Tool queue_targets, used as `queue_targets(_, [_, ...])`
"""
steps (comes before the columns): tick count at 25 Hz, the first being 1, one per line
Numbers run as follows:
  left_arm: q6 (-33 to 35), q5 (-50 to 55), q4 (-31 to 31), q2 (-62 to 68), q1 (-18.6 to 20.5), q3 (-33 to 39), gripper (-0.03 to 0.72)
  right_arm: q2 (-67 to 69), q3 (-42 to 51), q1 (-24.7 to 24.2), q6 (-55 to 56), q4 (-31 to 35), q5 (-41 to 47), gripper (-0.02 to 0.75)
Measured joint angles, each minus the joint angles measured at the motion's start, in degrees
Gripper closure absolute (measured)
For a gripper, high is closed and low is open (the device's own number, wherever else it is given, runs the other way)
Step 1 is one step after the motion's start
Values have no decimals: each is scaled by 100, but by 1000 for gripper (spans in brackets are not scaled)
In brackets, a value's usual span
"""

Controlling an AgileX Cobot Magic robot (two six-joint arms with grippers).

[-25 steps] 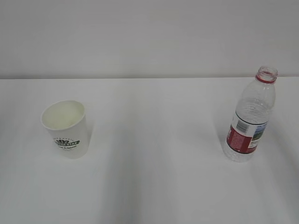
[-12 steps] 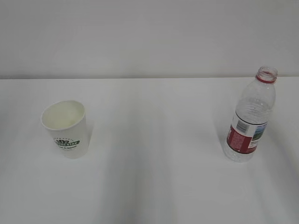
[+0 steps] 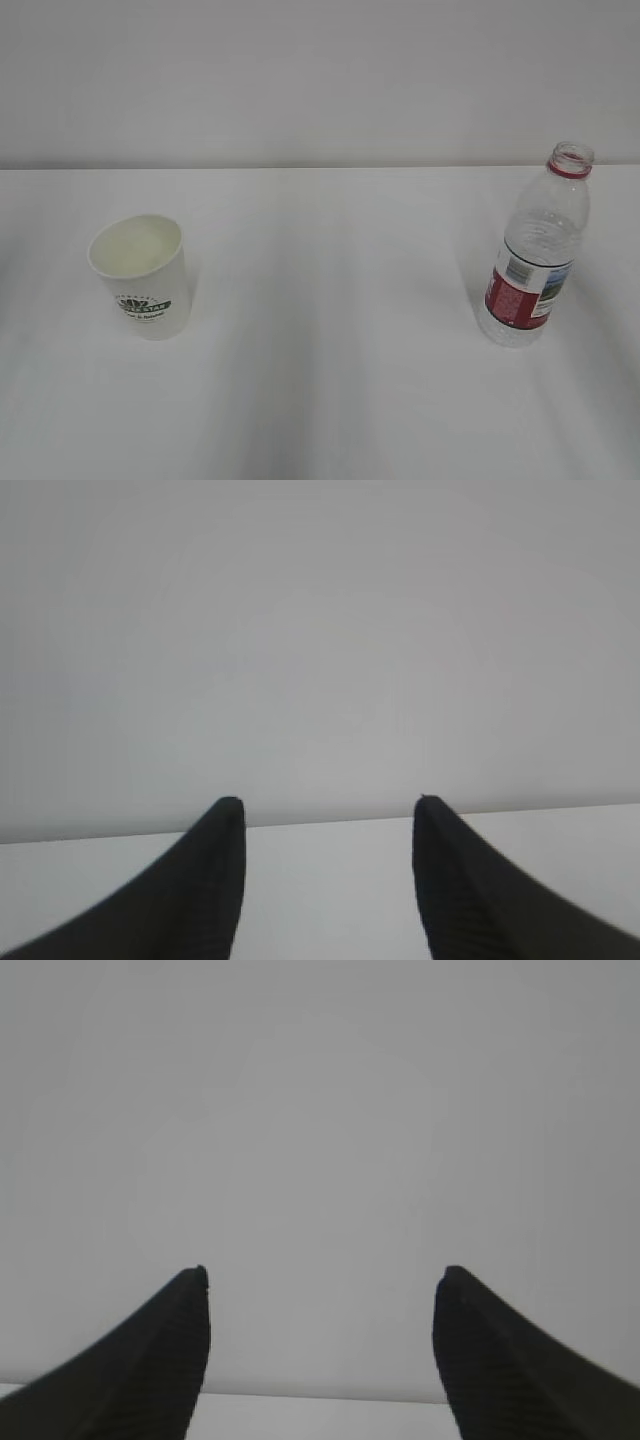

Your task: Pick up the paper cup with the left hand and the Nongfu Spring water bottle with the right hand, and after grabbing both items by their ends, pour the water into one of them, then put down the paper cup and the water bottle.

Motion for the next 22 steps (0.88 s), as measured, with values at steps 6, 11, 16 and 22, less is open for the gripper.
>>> queue_targets(6, [0, -285, 0, 340, 0, 0, 298, 205, 0, 0, 0, -12, -270, 209])
queue_targets(11, [0, -658, 0, 599, 0, 0, 298, 315, 44, 0, 0, -12, -386, 209])
queue_targets(16, [0, -952, 0, 762, 0, 96, 298, 330, 390, 0, 0, -13, -679, 209])
queue_targets(22, [0, -1766, 0, 797, 0, 715, 298, 330, 943, 0, 31, -23, -1074, 209])
